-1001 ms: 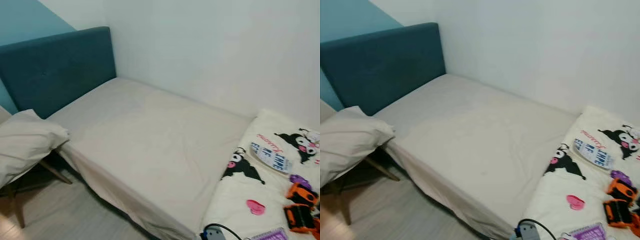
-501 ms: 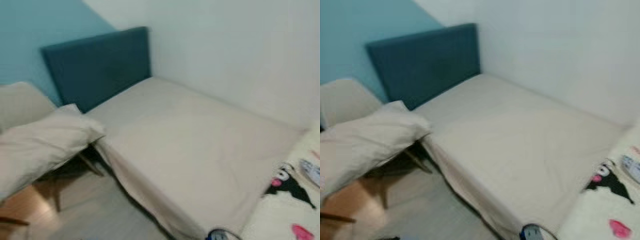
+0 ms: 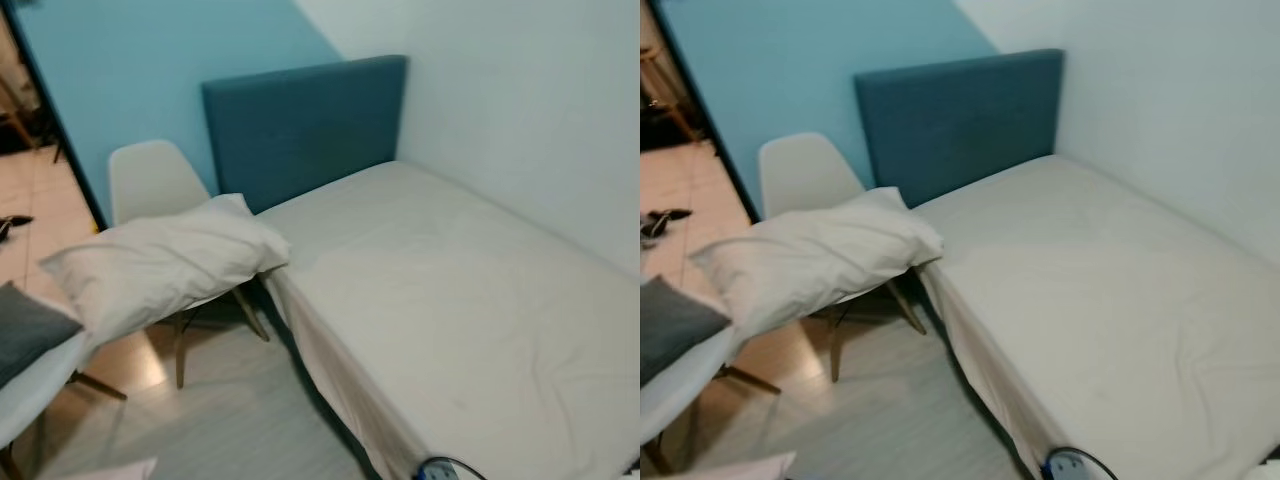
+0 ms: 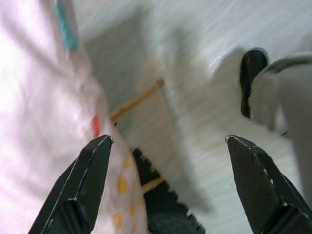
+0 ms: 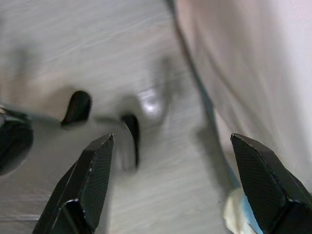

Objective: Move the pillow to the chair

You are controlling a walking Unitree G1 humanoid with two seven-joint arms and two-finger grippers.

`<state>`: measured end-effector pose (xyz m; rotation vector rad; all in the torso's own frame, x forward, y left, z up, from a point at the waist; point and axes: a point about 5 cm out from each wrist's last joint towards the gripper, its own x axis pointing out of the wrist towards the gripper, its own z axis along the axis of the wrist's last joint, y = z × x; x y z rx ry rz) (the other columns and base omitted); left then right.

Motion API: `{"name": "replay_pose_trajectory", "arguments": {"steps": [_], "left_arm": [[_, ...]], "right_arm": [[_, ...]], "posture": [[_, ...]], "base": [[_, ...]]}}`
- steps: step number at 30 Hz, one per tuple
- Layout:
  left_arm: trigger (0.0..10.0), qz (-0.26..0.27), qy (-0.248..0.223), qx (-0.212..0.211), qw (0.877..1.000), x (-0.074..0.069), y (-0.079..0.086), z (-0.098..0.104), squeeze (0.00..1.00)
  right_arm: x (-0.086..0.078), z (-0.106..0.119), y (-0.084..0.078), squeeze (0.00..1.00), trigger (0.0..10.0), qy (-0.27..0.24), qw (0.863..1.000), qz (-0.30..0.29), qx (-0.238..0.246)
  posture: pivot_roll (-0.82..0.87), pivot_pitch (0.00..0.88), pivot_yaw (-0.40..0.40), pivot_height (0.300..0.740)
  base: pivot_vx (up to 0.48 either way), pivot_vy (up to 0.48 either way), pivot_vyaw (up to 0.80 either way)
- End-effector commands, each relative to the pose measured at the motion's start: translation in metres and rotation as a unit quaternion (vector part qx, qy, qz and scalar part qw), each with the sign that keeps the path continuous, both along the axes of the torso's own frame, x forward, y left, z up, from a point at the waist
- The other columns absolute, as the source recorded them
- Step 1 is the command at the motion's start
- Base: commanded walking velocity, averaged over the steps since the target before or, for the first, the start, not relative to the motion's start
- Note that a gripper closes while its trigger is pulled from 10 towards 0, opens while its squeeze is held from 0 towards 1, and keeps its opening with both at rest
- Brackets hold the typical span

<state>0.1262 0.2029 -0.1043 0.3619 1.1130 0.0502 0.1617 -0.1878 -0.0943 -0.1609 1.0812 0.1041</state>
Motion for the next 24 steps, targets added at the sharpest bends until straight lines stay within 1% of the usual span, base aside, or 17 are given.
{"name": "replay_pose_trajectory", "arguments": {"steps": [1,7,13,17,24], "left_arm": [[10.0,0.002,0.007,-0.008,1.0,-0.005,-0.0034,-0.0021,0.0],[10.0,0.004,0.005,-0.021,1.0,-0.0035,-0.005,-0.0019,0.0],[10.0,0.01,0.004,-0.024,1.0,-0.0022,-0.0049,-0.0016,0.0],[10.0,0.018,0.001,-0.017,1.0,-0.0018,-0.0029,-0.0011,0.0],[10.0,0.015,0.004,-0.007,1.0,-0.0032,-0.001,-0.0012,0.0]], "right_arm": [[-0.0069,-0.0023,-0.0056,0.0,10.0,0.013,1.0,-0.009,-0.011],[-0.0066,-0.0022,-0.0056,0.0,10.0,0.01,1.0,-0.015,-0.013],[-0.0065,-0.0022,-0.0054,0.0,10.0,0.009,1.0,-0.017,-0.012],[-0.0069,-0.0024,-0.0059,0.0,10.0,0.012,1.0,-0.019,-0.014],[-0.0084,-0.003,-0.0069,0.0,10.0,0.022,0.999,-0.015,-0.021]], "posture": [[-0.14,0.0,-0.021,0.74],[-0.14,0.0,-0.021,0.74],[-0.13,0.0,-0.02,0.74],[-0.13,0.0,-0.02,0.74],[-0.13,0.0,-0.023,0.74]], "base": [[0.0,0.0,0.0],[0.0,0.0,0.0],[0.0,-0.48,0.0],[0.0,0.0,0.0],[0.0,0.0,0.0]]}}
